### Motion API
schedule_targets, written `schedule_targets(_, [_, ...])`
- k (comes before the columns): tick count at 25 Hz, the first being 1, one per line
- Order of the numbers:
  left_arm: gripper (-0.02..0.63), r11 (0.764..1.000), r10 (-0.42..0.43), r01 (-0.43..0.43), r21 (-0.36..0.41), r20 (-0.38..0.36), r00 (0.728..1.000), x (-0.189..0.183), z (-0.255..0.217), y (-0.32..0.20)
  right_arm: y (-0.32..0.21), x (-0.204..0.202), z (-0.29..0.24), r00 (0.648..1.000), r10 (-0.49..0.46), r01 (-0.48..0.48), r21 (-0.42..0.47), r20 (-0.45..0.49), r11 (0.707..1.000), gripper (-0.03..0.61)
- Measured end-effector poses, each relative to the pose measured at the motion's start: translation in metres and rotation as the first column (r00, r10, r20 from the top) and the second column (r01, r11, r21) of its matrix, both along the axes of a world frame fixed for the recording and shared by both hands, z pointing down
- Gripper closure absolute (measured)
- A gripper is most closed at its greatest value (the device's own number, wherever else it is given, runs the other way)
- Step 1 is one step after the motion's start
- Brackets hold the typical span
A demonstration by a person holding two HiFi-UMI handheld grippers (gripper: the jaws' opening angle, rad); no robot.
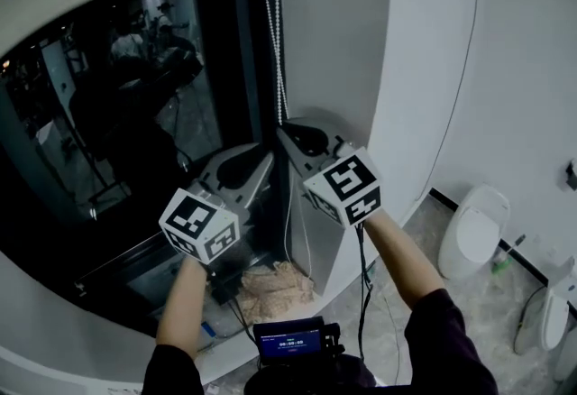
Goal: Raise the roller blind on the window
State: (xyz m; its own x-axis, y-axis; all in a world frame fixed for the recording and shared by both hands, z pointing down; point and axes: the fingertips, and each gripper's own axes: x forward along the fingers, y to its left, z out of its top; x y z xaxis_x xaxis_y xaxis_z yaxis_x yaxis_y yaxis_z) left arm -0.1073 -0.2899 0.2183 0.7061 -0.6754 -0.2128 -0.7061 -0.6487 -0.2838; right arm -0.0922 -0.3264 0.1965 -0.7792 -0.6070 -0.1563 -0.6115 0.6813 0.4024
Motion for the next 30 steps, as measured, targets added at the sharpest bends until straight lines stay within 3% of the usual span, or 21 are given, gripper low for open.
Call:
schedule_targets(6, [0.594,0.998,-0.011,0.011,0.061,0.001,1.0,0.006,-0.059,-0.007,0.012,-0.01,0.102,0.997,-0.021,0.013,-0.122,-0.068,0.992,0.569])
schedule_targets(12, [0.594,0.999,-0.016,0.016,0.032,-0.005,1.0,0.019,-0.058,-0.016,0.039,-0.02,0.206,0.983,-0.079,0.033,-0.263,-0.166,0.964,0.569])
schedule_targets(14, [0.595,1.0,-0.021,0.021,0.022,-0.004,1.0,0.021,-0.053,-0.017,0.042,-0.018,0.22,0.985,-0.075,0.029,-0.278,-0.155,0.96,0.569])
schedule_targets(21, [0.601,0.995,-0.075,0.075,0.063,0.0,0.997,0.015,-0.058,-0.02,0.042,-0.005,0.21,0.993,-0.054,0.024,-0.268,-0.107,0.963,0.568])
schedule_targets(26, [0.603,0.994,-0.084,0.087,0.069,-0.04,0.996,0.003,-0.057,-0.027,0.033,0.012,0.174,0.999,-0.027,0.033,-0.27,0.026,0.962,0.566])
schedule_targets(30, [0.603,0.991,-0.107,0.106,0.085,0.009,0.994,0.01,-0.046,-0.032,0.036,0.03,0.127,0.992,-0.033,0.063,-0.252,0.121,0.966,0.566])
